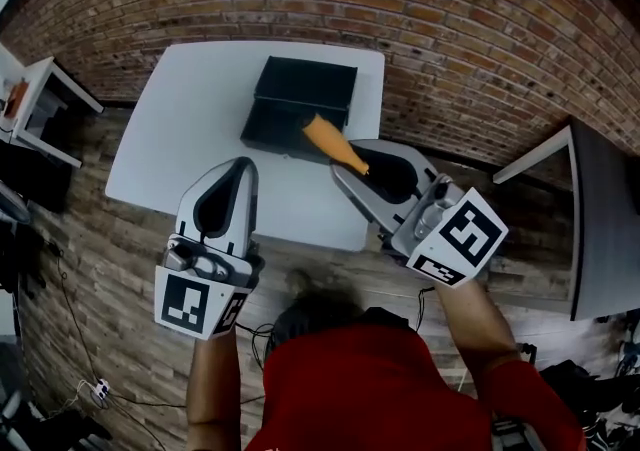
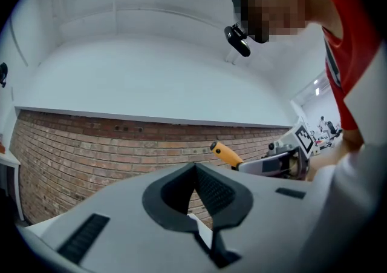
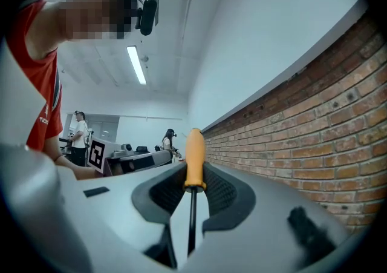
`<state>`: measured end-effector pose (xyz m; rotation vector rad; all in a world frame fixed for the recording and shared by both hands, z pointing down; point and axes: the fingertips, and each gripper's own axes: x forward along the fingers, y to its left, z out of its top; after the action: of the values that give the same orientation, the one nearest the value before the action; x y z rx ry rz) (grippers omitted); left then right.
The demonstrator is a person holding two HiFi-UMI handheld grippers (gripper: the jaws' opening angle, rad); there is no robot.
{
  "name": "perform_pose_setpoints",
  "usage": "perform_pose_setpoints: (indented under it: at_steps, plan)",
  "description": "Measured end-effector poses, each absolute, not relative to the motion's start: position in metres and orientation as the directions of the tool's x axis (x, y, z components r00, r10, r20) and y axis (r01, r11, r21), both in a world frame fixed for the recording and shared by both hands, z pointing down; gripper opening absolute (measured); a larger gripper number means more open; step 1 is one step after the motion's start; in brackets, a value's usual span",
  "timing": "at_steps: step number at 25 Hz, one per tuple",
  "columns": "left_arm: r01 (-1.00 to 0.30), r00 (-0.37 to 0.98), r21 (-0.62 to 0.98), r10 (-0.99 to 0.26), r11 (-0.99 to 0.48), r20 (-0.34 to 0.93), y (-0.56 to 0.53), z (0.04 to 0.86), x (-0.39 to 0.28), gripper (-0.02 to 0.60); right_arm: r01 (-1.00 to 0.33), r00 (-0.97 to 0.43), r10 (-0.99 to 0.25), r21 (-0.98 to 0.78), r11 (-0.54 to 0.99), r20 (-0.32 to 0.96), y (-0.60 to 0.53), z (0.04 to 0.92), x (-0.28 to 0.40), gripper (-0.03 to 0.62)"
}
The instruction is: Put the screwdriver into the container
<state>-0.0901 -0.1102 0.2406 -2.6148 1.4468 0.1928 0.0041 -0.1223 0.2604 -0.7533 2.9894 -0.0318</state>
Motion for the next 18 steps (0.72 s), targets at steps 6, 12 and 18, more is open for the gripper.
perform_pose_setpoints:
  at_steps: [6, 12, 18]
  plan:
    - [-0.821, 0.570, -0.072, -0.801, -0.567, -0.186, -0.147, 0.243, -0.113, 0.014, -0.511, -0.859, -0.511, -0.018, 0.859, -0.032, -0.153, 0.264, -0.024, 0.089]
    - [-0.798, 0.600, -0.074, -0.780, -0.598, -0.178, -0.175, 0.250, -0.138, 0.014, -0.545, -0.838, -0.545, 0.004, 0.838, -0.012, -0.179, 0.268, -0.051, 0.089]
    - [-0.763, 0.644, -0.081, -0.746, -0.641, -0.167, -0.201, 0.253, -0.150, 0.014, -0.577, -0.816, -0.577, 0.014, 0.816, -0.001, -0.202, 0.270, -0.071, 0.089]
